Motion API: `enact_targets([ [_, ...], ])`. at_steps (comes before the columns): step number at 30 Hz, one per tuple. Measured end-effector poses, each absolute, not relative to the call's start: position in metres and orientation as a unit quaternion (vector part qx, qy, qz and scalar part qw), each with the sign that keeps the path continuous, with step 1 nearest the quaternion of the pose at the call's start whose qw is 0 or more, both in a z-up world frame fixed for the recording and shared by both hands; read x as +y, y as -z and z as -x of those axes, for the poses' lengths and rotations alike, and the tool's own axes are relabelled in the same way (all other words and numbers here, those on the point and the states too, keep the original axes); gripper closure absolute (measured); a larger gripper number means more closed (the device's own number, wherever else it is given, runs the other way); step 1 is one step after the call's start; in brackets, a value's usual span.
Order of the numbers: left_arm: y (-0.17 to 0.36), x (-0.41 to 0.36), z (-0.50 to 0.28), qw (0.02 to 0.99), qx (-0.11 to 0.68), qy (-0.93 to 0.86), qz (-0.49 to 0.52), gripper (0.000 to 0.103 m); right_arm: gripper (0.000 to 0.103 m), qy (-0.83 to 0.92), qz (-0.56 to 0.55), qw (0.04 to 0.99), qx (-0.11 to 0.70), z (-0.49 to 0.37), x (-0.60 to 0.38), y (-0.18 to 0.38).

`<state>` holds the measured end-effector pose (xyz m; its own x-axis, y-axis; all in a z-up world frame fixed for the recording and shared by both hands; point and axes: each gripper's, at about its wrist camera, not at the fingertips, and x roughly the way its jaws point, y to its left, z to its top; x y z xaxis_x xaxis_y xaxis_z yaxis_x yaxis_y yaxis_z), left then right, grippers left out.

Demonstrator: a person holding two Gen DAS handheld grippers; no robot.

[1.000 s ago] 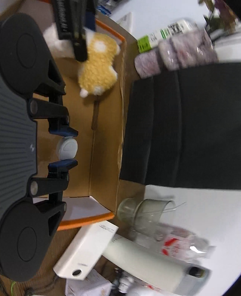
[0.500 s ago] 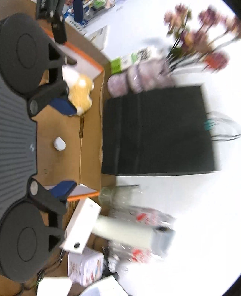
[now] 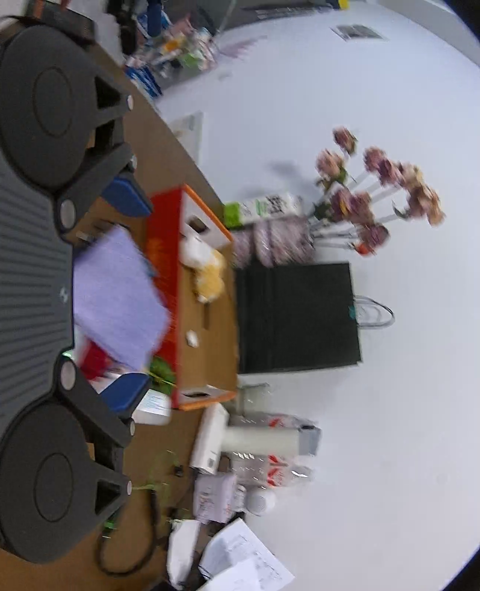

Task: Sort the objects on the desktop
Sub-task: 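Withdraw both tools from the box back toward the cluttered items, then grasp the lavender pouch with the left gripper while the right grasps the iridescent bag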

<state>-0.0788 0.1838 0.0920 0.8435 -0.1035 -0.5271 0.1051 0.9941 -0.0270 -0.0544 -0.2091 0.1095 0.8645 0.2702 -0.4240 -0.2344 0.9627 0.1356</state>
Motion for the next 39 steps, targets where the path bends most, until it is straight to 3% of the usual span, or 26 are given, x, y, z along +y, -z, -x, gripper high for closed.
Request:
enact_targets([
  [3, -0.075, 0.192, 0.086, 0.958, 0.284, 0.042, 0.018, 0.000, 0.012, -0.133, -0.049, 0.963, 0.230, 0.071, -0.210, -0.103],
  [11, -0.048, 0.189, 0.062, 0.953, 0.298, 0.032, -0.046, 0.000, 0.011, -0.100, -0.062, 0.966, 0.229, 0.081, -0.226, -0.103],
  [17, -0.069, 0.186, 0.014, 0.962, 0.266, 0.029, -0.061, 0.000, 0.011, -0.092, -0.067, 0.964, 0.241, 0.070, -0.226, -0.098],
  [24, -0.107, 0.164, 0.011, 0.975, 0.211, 0.059, -0.039, 0.000, 0.011, -0.085, -0.062, 0.963, 0.248, 0.072, -0.228, -0.092],
  [31, -0.099, 0.097, -0.004, 0.958, 0.242, 0.153, 0.034, 0.000, 0.011, -0.077, -0.054, 0.961, 0.261, 0.062, -0.235, -0.078],
  [36, -0.090, 0.039, -0.028, 0.934, 0.269, 0.230, 0.051, 0.001, 0.021, -0.061, -0.014, 0.958, 0.279, 0.050, -0.235, -0.062],
  [37, -0.090, 0.030, -0.031, 0.930, 0.270, 0.243, 0.053, 0.003, 0.023, -0.061, -0.011, 0.957, 0.283, 0.047, -0.236, -0.058],
  [39, -0.088, 0.005, -0.036, 0.924, 0.276, 0.262, 0.031, 0.020, 0.026, -0.071, -0.015, 0.954, 0.291, 0.042, -0.237, -0.051],
])
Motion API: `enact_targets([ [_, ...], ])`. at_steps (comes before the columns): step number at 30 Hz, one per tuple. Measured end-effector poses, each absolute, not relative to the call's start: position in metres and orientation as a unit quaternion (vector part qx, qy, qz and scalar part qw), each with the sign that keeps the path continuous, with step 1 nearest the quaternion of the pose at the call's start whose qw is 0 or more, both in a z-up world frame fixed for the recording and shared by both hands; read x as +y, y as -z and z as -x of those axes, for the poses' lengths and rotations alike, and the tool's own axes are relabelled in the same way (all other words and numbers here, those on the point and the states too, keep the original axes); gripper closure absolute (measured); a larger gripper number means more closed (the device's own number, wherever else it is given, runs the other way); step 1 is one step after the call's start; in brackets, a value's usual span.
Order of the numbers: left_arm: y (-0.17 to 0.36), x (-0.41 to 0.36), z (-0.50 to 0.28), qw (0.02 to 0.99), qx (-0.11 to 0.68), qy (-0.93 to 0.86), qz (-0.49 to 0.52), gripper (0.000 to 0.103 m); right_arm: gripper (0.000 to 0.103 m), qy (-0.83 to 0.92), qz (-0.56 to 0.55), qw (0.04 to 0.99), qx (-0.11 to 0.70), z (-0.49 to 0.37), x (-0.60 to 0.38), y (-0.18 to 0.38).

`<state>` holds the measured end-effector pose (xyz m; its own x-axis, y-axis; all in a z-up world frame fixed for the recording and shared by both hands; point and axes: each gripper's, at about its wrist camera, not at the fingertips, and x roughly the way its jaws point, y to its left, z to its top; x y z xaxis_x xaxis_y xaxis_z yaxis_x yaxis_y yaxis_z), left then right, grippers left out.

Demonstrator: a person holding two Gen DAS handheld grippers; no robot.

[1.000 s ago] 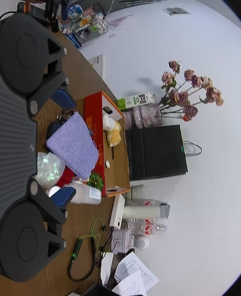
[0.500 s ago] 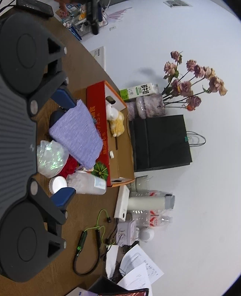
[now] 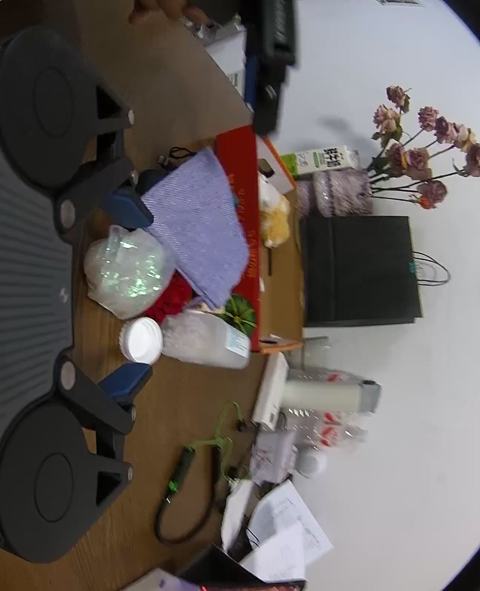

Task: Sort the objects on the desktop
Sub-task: 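Grasp the lavender pouch with the left gripper while the right grasps the iridescent bag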

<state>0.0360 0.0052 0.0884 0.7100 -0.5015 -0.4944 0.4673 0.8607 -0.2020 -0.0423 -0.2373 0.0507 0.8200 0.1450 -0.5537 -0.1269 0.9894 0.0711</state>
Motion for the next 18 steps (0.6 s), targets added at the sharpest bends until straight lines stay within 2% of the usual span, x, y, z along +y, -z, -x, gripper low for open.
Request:
enact_targets([
  [1, -0.086, -0.008, -0.040, 0.924, 0.282, 0.258, 0.010, 0.036, 0.029, -0.078, -0.018, 0.952, 0.297, 0.039, -0.237, -0.047],
  [2, -0.084, -0.024, -0.045, 0.923, 0.289, 0.252, -0.013, 0.044, 0.031, -0.085, -0.020, 0.949, 0.303, 0.035, -0.236, -0.042],
  [3, -0.082, -0.034, -0.051, 0.923, 0.290, 0.250, -0.029, 0.046, 0.032, -0.090, -0.020, 0.947, 0.308, 0.032, -0.235, -0.039],
  [6, -0.079, -0.062, -0.080, 0.912, 0.304, 0.268, -0.061, 0.051, 0.044, -0.109, -0.025, 0.941, 0.320, 0.021, -0.230, -0.027],
  [8, -0.073, -0.074, -0.101, 0.903, 0.338, 0.256, -0.070, 0.063, 0.051, -0.114, -0.030, 0.938, 0.326, 0.015, -0.227, -0.023],
  [10, -0.066, -0.076, -0.116, 0.893, 0.372, 0.246, -0.058, 0.066, 0.055, -0.115, -0.033, 0.939, 0.323, 0.014, -0.228, -0.022],
  [14, -0.062, -0.072, -0.114, 0.891, 0.379, 0.249, -0.021, 0.099, 0.060, -0.113, -0.041, 0.944, 0.307, 0.024, -0.232, -0.023],
  [18, -0.080, -0.067, -0.087, 0.903, 0.338, 0.264, 0.005, 0.102, 0.060, -0.111, -0.047, 0.946, 0.301, 0.033, -0.239, -0.027],
])
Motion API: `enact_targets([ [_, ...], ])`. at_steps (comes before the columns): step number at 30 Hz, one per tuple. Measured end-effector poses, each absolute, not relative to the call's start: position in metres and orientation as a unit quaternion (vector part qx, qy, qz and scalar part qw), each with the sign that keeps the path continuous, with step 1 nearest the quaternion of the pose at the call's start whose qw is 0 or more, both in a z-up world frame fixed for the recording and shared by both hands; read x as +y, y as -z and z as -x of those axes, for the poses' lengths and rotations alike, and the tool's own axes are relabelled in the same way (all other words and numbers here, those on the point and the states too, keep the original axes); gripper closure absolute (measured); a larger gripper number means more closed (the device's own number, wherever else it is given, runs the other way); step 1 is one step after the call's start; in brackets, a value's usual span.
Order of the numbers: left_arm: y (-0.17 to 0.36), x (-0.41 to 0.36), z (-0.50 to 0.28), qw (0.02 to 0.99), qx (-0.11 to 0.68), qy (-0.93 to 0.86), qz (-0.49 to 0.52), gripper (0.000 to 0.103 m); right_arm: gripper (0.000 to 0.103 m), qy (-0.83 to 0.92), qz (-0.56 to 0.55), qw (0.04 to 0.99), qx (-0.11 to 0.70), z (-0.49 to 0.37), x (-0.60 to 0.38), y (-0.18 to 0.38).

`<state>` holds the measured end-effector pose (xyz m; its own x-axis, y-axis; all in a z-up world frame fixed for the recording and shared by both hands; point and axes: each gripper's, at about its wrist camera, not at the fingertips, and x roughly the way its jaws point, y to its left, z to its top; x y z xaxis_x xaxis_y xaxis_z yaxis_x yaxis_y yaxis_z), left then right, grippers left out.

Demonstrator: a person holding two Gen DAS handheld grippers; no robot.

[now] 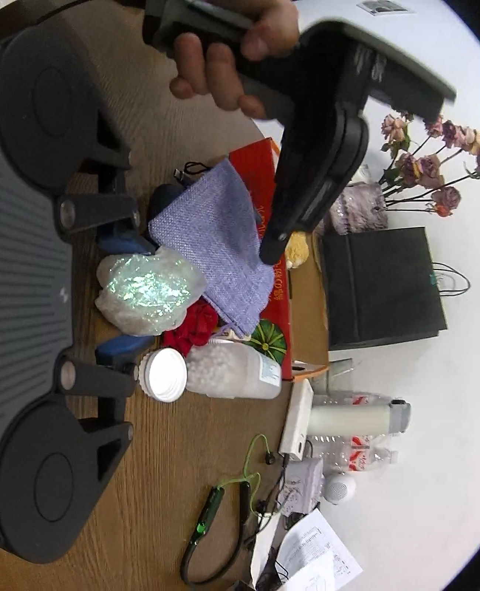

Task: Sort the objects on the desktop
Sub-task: 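Grasp the lavender pouch with the left gripper while the right grasps the iridescent bag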

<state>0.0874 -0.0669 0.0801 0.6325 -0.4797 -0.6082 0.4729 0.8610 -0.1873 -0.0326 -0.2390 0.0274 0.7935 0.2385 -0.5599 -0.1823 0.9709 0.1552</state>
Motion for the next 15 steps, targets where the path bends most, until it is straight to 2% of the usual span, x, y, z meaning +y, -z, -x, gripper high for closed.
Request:
enact_targets([
  [3, -0.099, -0.065, -0.068, 0.926, 0.286, 0.244, -0.006, 0.101, 0.060, -0.113, -0.053, 0.949, 0.290, 0.041, -0.245, -0.033],
  [4, -0.101, -0.065, -0.068, 0.936, 0.271, 0.223, -0.013, 0.095, 0.060, -0.112, -0.056, 0.949, 0.289, 0.042, -0.246, -0.034],
  [7, -0.088, -0.070, -0.094, 0.916, 0.330, 0.228, -0.025, 0.037, 0.059, -0.109, -0.062, 0.948, 0.292, 0.047, -0.247, -0.034],
  [10, -0.066, -0.077, -0.112, 0.909, 0.357, 0.211, -0.036, 0.050, 0.058, -0.113, -0.067, 0.949, 0.286, 0.053, -0.249, -0.037],
  [11, -0.059, -0.082, -0.115, 0.908, 0.357, 0.213, -0.052, 0.064, 0.057, -0.114, -0.068, 0.950, 0.283, 0.055, -0.250, -0.038],
  [12, -0.054, -0.085, -0.117, 0.904, 0.364, 0.217, -0.060, 0.070, 0.056, -0.114, -0.069, 0.950, 0.284, 0.056, -0.251, -0.037],
  [14, -0.049, -0.090, -0.116, 0.911, 0.355, 0.197, -0.072, 0.097, 0.056, -0.111, -0.075, 0.947, 0.291, 0.056, -0.253, -0.035],
  [15, -0.053, -0.088, -0.111, 0.914, 0.346, 0.202, -0.066, 0.097, 0.056, -0.108, -0.076, 0.947, 0.294, 0.056, -0.254, -0.034],
])
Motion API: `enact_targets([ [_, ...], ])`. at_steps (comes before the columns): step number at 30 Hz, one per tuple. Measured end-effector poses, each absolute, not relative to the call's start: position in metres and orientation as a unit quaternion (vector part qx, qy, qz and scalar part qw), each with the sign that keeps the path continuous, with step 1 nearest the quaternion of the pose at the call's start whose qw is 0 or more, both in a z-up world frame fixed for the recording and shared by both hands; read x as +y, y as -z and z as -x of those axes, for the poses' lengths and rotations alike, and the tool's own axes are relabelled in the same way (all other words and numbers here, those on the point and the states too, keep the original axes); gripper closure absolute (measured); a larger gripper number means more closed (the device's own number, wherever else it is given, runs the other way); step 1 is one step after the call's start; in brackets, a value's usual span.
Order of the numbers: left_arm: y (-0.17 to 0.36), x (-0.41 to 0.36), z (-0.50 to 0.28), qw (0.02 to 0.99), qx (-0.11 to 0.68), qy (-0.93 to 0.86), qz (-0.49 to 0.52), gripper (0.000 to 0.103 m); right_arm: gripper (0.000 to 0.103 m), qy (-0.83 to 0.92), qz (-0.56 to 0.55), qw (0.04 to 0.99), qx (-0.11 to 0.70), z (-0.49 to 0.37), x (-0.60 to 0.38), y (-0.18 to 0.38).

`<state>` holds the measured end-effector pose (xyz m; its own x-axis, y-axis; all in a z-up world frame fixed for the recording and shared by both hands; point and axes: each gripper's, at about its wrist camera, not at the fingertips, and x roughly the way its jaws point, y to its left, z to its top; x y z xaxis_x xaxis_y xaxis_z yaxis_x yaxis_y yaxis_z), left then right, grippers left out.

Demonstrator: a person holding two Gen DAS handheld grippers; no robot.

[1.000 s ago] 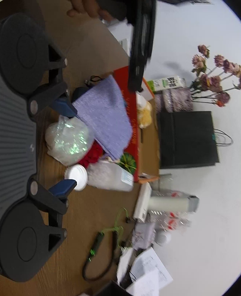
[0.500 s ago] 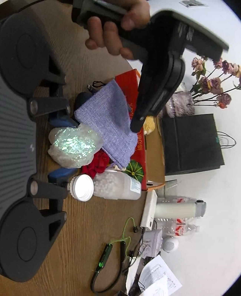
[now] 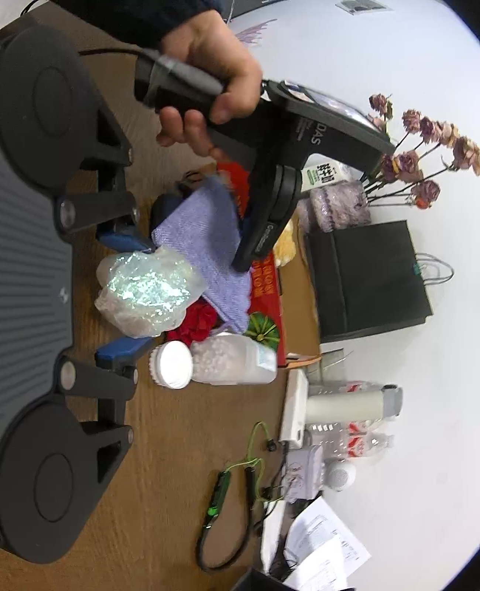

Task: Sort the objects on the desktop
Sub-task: 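Grasp the lavender pouch with the left gripper while the right grasps the iridescent bag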

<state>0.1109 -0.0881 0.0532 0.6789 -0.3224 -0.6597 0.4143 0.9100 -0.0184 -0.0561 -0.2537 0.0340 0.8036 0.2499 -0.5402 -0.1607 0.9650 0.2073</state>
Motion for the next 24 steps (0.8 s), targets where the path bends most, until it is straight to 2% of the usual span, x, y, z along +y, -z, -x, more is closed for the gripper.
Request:
enact_targets([
  [6, -0.110, -0.059, -0.051, 0.949, 0.234, 0.213, 0.016, 0.099, 0.057, -0.113, -0.080, 0.947, 0.290, 0.065, -0.256, -0.033],
  [11, -0.157, -0.011, 0.024, 0.949, 0.179, 0.232, 0.121, 0.099, 0.057, -0.116, -0.069, 0.949, 0.285, 0.072, -0.253, -0.036],
  [14, -0.164, 0.019, 0.058, 0.946, 0.171, 0.223, 0.164, 0.099, 0.057, -0.126, -0.065, 0.949, 0.281, 0.079, -0.250, -0.040],
  [18, -0.128, 0.042, 0.080, 0.954, 0.204, 0.163, 0.146, 0.099, 0.057, -0.138, -0.054, 0.947, 0.285, 0.088, -0.240, -0.038],
  [22, -0.052, 0.053, 0.087, 0.936, 0.296, 0.104, 0.163, 0.099, 0.057, -0.144, -0.044, 0.942, 0.299, 0.097, -0.227, -0.029],
  [24, -0.034, 0.051, 0.090, 0.940, 0.302, 0.065, 0.147, 0.094, 0.053, -0.147, -0.036, 0.940, 0.306, 0.100, -0.220, -0.025],
])
